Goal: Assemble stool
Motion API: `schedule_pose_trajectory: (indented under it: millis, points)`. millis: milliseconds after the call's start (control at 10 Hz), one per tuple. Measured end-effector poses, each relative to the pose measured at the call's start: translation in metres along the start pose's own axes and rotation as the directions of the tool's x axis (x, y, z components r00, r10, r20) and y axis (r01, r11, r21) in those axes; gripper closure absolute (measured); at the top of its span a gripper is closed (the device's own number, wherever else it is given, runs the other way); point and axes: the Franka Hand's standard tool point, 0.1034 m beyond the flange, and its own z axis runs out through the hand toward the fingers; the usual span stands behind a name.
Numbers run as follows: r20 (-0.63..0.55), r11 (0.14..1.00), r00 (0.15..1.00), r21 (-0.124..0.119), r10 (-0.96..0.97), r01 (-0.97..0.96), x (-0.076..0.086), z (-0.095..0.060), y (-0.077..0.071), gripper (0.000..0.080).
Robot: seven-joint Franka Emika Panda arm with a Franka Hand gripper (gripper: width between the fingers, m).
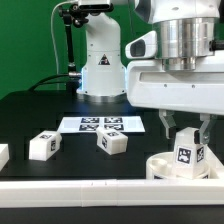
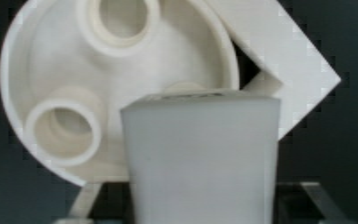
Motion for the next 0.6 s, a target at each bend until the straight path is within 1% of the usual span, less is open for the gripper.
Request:
schedule_pose_trajectory:
  millis: [400, 500, 600]
  points:
    - [0.017, 0.972, 0.972, 0.006, 0.233, -0.233, -0.0013, 0.0002, -0.0004, 0.0461]
    - [0.026, 0.954, 0.954, 0.012, 0.300, -0.300, -0.0013, 0.0003, -0.0002, 0.0461]
    - [0.036, 0.928, 0.928, 0.027, 0.370, -0.371, -0.0013, 0.0004, 0.0002, 0.0461]
